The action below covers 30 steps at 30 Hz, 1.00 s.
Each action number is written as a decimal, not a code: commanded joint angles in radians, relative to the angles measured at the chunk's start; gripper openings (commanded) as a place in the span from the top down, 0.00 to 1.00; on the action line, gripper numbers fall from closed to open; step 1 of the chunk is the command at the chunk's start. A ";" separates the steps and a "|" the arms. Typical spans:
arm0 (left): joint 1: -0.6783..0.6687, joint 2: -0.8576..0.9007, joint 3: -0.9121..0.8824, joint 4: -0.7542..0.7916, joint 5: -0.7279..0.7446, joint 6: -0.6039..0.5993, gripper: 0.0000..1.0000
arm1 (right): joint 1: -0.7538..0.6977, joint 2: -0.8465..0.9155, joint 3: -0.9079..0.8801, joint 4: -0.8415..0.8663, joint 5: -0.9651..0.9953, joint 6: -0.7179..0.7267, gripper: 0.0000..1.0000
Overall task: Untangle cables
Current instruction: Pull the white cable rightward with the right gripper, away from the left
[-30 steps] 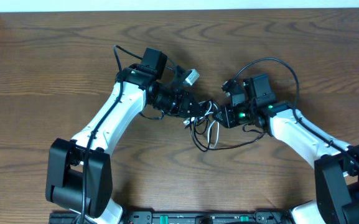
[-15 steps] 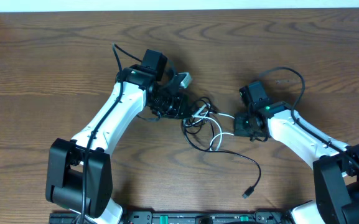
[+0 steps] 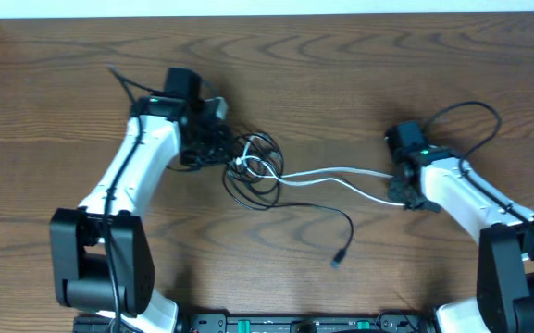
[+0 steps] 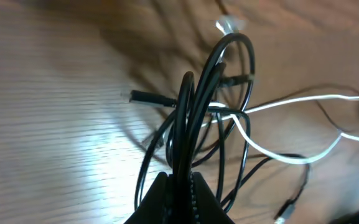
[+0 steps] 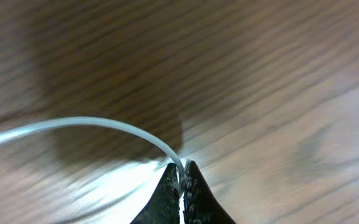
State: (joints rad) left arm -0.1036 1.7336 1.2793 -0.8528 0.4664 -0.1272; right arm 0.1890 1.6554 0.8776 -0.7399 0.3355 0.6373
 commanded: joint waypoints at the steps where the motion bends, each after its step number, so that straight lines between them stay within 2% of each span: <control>1: 0.062 -0.061 0.000 0.005 0.055 -0.018 0.93 | -0.070 0.006 0.006 -0.002 0.055 0.024 0.99; 8: 0.148 -0.139 0.000 0.032 0.095 -0.055 0.93 | -0.182 0.006 0.006 -0.005 0.054 0.024 0.99; 16: 0.158 -0.183 0.000 0.054 0.109 -0.074 0.93 | -0.248 0.006 0.006 -0.007 0.058 0.019 0.99; 22: 0.195 -0.201 0.000 0.072 0.038 -0.077 0.93 | -0.342 0.005 0.006 -0.008 0.085 0.011 0.99; 26: 0.240 -0.220 0.000 0.097 0.040 -0.134 0.93 | -0.418 0.005 0.006 -0.010 0.084 -0.015 0.99; 30: 0.246 -0.225 0.000 0.106 0.124 -0.158 0.93 | -0.462 0.005 0.006 -0.006 0.034 -0.027 0.99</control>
State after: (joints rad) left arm 0.1246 1.5364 1.2793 -0.7555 0.5716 -0.2455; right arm -0.2424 1.6554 0.8780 -0.7452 0.3210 0.6312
